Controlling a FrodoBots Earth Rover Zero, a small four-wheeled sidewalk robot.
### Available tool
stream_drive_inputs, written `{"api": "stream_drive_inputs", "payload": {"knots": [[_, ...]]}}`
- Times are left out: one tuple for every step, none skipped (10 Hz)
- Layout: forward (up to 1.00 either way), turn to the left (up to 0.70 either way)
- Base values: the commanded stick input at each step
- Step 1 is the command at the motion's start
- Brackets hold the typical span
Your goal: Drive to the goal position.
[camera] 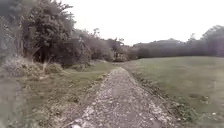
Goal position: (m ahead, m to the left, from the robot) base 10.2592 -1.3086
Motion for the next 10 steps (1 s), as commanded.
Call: {"api": "stream_drive_inputs", "payload": {"knots": [[1.00,0.00],[1.00,0.00],[1.00,0.00],[1.00,0.00],[1.00,-0.01],[1.00,-0.03],[1.00,-0.04],[1.00,-0.39],[1.00,-0.32],[1.00,-0.19]]}}
